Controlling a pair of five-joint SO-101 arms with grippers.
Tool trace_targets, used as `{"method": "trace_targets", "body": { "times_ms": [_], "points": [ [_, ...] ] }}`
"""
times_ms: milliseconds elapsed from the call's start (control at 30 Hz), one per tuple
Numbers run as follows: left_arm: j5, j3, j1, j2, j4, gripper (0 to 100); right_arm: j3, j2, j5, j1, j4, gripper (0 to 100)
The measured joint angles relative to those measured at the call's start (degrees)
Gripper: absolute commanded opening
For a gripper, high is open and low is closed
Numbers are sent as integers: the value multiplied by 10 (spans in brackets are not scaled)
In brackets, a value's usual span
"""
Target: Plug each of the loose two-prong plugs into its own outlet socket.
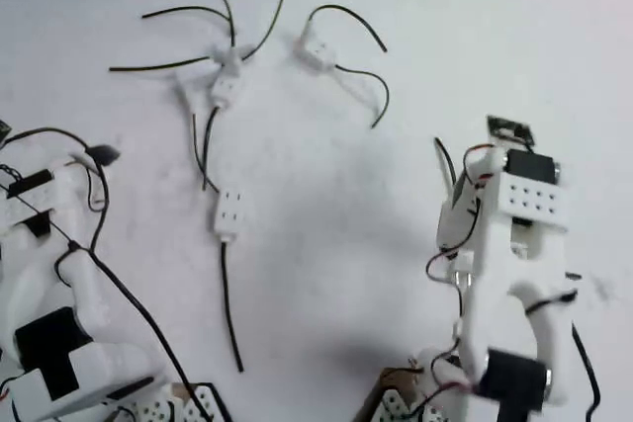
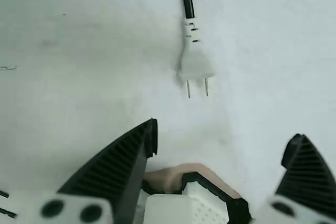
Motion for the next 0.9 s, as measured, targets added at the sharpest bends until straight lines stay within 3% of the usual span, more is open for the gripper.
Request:
{"method": "trace_targets", "body": {
  "times_ms": [267,367,600,900],
  "points": [
    [0,0,1,0,0,343,0,191,4,-4,-94,368],
    [0,0,1,0,0,343,0,246,4,-4,-108,307],
    [0,0,0,0,0,343,-35,267,111,2,-104,26],
    [0,0,0,0,0,343,-57,270,214,0,-105,18]
  ]
}}
